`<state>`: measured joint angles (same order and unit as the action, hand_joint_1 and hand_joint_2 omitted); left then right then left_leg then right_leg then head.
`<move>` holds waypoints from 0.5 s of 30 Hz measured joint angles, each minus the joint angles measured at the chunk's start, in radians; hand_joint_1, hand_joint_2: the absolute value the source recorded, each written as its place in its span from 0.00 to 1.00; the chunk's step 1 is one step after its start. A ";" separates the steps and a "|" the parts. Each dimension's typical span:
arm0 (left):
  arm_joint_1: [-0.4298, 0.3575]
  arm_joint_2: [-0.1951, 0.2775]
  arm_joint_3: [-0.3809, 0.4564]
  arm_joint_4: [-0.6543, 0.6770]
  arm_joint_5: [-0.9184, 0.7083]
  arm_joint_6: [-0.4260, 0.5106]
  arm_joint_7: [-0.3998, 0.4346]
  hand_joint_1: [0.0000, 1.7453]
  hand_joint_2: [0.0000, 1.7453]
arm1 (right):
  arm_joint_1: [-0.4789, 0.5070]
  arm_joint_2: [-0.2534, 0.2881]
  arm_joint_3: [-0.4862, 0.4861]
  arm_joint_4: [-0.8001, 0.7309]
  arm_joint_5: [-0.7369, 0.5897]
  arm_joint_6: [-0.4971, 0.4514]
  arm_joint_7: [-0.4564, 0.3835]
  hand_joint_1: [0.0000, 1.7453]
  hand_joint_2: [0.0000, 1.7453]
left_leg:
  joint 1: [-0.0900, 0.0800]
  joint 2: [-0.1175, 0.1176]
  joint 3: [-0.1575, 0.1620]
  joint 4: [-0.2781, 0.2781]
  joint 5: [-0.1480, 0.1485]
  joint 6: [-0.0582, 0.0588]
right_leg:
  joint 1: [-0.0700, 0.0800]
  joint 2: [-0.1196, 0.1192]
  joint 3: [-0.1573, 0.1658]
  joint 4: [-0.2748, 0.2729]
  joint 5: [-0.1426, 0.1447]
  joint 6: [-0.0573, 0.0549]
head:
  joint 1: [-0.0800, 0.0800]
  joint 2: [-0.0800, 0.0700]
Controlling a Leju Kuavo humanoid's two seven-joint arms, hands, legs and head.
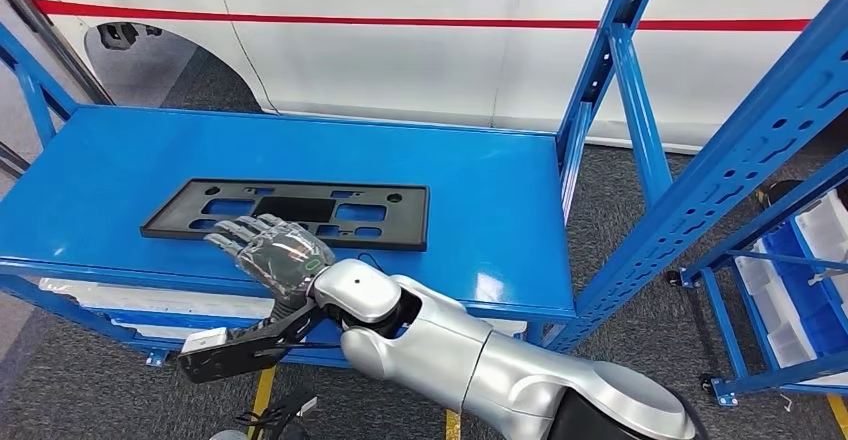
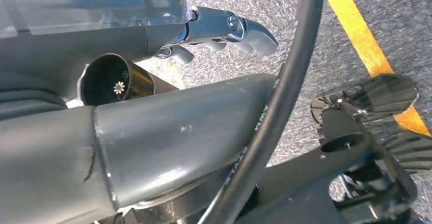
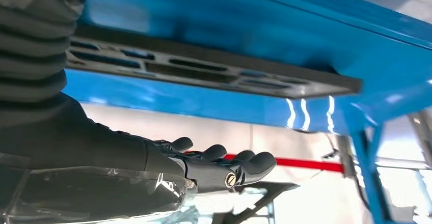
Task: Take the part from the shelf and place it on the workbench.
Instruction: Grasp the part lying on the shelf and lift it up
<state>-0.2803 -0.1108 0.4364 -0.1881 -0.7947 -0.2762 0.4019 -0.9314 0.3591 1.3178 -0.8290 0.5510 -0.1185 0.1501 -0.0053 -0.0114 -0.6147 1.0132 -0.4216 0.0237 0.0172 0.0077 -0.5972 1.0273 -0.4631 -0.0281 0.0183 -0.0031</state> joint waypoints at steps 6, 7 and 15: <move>-0.001 -0.017 0.000 0.000 -0.012 0.002 0.003 0.00 0.00 | 0.024 0.000 0.007 0.102 0.003 -0.024 -0.006 0.00 1.00 | 0.000 0.000 0.000 0.000 0.000 0.000 | -0.003 0.000 0.001 0.000 0.000 0.000 | 0.000 0.000; 0.000 -0.018 0.000 0.000 -0.012 0.000 0.003 0.00 0.00 | 0.026 0.000 0.007 0.114 0.000 -0.024 -0.007 0.00 1.00 | 0.000 0.000 0.000 0.001 0.000 0.000 | -0.003 0.000 0.001 0.000 0.000 0.000 | 0.000 0.000; 0.005 -0.021 0.000 0.000 -0.008 -0.014 0.001 0.00 0.00 | 0.048 0.000 0.008 0.161 -0.003 -0.048 -0.014 0.00 1.00 | -0.001 0.000 0.000 0.002 0.000 0.000 | -0.004 0.000 0.001 0.000 0.000 0.000 | 0.000 0.000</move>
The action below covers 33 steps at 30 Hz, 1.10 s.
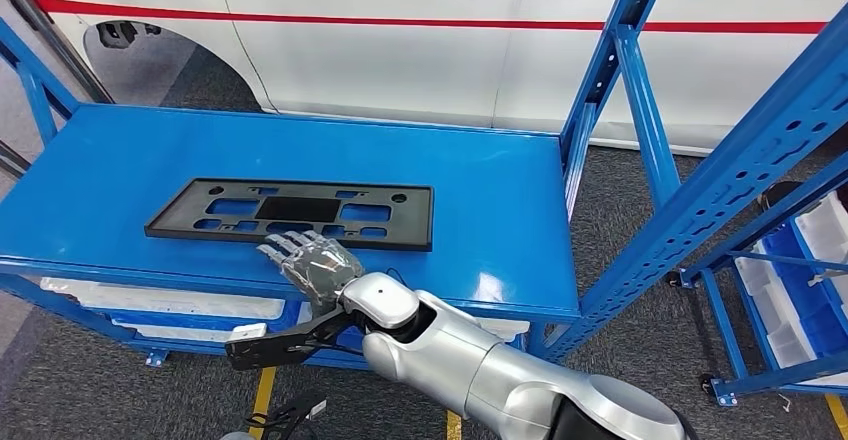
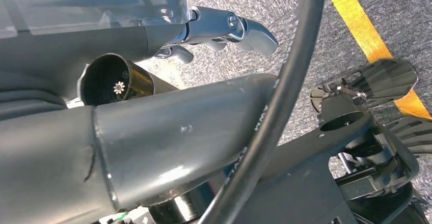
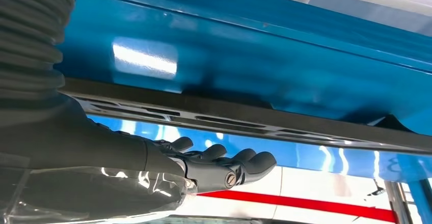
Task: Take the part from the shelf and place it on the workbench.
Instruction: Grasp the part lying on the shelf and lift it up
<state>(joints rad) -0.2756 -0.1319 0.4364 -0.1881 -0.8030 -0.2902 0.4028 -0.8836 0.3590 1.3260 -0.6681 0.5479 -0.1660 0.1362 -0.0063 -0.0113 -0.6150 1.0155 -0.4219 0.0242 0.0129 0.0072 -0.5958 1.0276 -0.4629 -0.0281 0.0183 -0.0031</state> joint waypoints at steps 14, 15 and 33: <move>0.000 -0.002 0.000 0.000 0.002 0.000 0.000 0.00 0.00 | 0.008 0.000 0.000 0.024 0.001 -0.003 0.000 0.00 1.00 | 0.000 0.000 0.000 0.001 0.000 0.000 | 0.000 0.000 0.000 0.000 0.000 0.000 | 0.000 0.000; 0.000 -0.002 0.000 0.000 0.002 0.000 0.000 0.00 0.00 | 0.008 0.000 0.000 0.024 0.001 -0.003 0.000 0.00 1.00 | 0.000 0.000 0.000 0.001 0.000 0.000 | 0.000 0.000 0.000 0.000 0.000 0.000 | 0.000 0.000; 0.000 -0.003 0.000 0.000 0.002 0.000 0.000 0.00 0.00 | 0.009 0.000 0.001 0.028 0.001 -0.003 0.000 0.00 1.00 | 0.000 0.000 0.000 0.001 0.000 0.000 | 0.000 0.000 0.000 0.000 0.000 0.000 | 0.000 0.000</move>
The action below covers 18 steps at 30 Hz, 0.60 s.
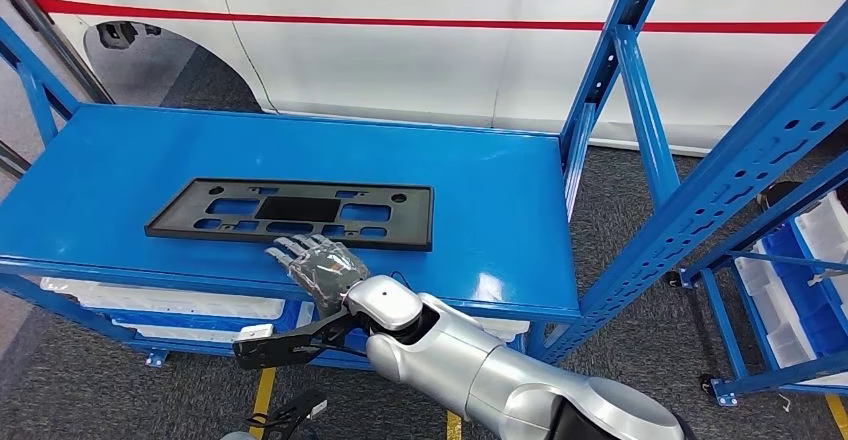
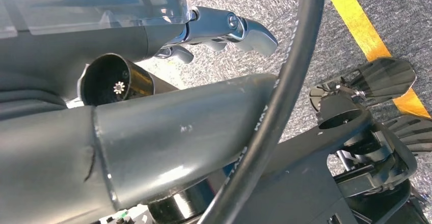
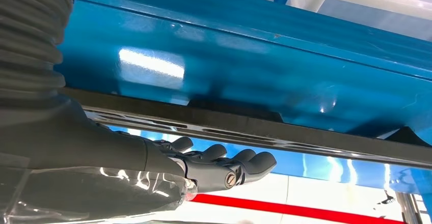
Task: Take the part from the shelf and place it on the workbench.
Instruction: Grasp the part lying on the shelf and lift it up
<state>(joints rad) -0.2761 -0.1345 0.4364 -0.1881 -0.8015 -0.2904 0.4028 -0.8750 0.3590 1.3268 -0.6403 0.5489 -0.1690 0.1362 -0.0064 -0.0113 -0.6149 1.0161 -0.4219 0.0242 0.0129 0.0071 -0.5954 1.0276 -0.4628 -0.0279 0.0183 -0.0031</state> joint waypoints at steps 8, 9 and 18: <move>0.002 -0.007 -0.003 0.000 -0.029 0.009 -0.018 0.00 0.00 | -0.008 -0.004 -0.013 0.047 0.059 -0.150 0.098 0.00 1.00 | 0.000 -0.001 0.000 0.001 0.000 0.000 | 0.000 -0.001 0.000 0.000 0.000 0.000 | 0.000 0.000; 0.003 -0.012 -0.006 0.000 -0.041 0.017 -0.025 0.00 0.00 | -0.016 -0.009 -0.029 0.084 0.076 -0.241 0.122 0.00 1.00 | 0.000 -0.002 0.000 0.001 0.000 0.000 | -0.001 -0.002 0.000 0.000 0.000 0.000 | 0.000 0.000; 0.015 -0.042 -0.023 0.000 -0.071 0.024 -0.035 0.00 0.00 | -0.074 -0.057 -0.142 0.309 0.125 -0.430 0.121 0.00 1.00 | -0.001 -0.002 0.000 0.002 0.000 0.001 | -0.002 -0.001 0.002 0.000 0.002 0.003 | 0.000 0.000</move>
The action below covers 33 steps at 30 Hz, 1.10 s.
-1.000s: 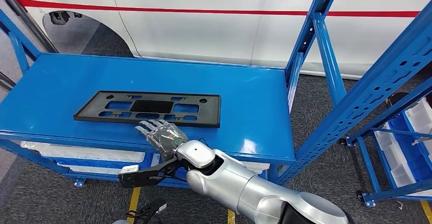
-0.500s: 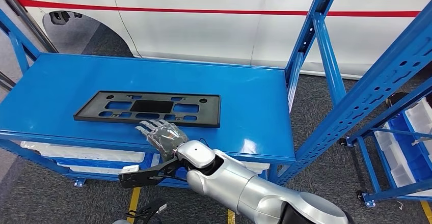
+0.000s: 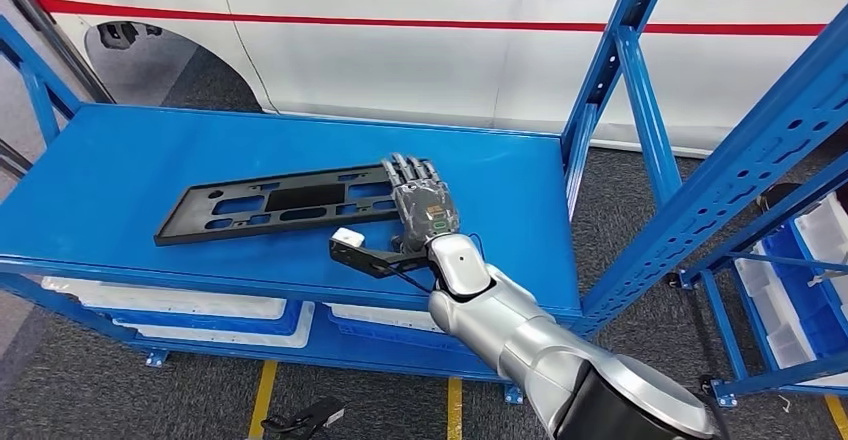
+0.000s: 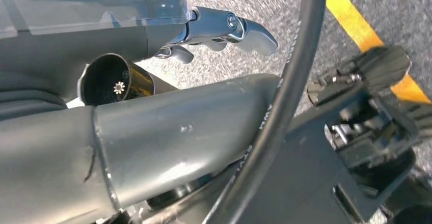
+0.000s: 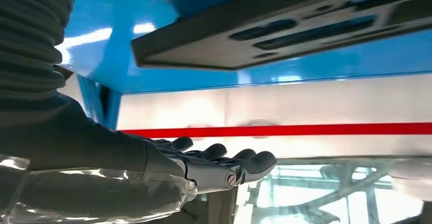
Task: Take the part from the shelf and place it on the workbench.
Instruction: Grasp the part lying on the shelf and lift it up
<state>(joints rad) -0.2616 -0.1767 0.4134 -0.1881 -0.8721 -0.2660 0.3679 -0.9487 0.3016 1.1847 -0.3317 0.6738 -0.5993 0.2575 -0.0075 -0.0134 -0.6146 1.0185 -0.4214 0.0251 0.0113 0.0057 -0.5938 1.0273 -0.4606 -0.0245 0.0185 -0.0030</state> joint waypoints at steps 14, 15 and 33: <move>0.000 0.004 0.001 0.000 0.026 -0.008 -0.006 0.00 0.00 | -0.002 -0.014 -0.061 0.043 0.041 0.043 -0.033 0.00 0.00 | 0.000 0.000 0.000 0.000 0.000 0.000 | 0.000 0.000 0.000 0.000 0.000 0.000 | 0.000 0.000; 0.000 0.006 0.001 0.000 0.025 -0.008 -0.007 0.00 0.00 | -0.001 -0.013 -0.062 0.044 0.044 0.055 -0.043 0.00 0.00 | 0.000 0.000 0.000 0.000 0.000 0.000 | 0.000 0.000 0.000 0.000 0.000 0.000 | 0.000 0.000; -0.005 -0.002 -0.001 0.000 -0.022 -0.027 -0.029 0.00 0.00 | 0.022 0.047 -0.068 -0.035 0.083 0.168 -0.032 0.00 1.00 | 0.000 0.000 0.000 0.000 0.000 0.000 | 0.000 0.000 0.000 0.000 0.000 0.000 | 0.000 0.000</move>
<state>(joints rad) -0.2670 -0.1787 0.4124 -0.1884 -0.8944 -0.2930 0.3390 -0.9265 0.3485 1.1166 -0.3670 0.7572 -0.4315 0.2251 -0.0074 -0.0133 -0.6148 1.0181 -0.4214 0.0251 0.0115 0.0057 -0.5940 1.0275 -0.4610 -0.0246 0.0184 -0.0031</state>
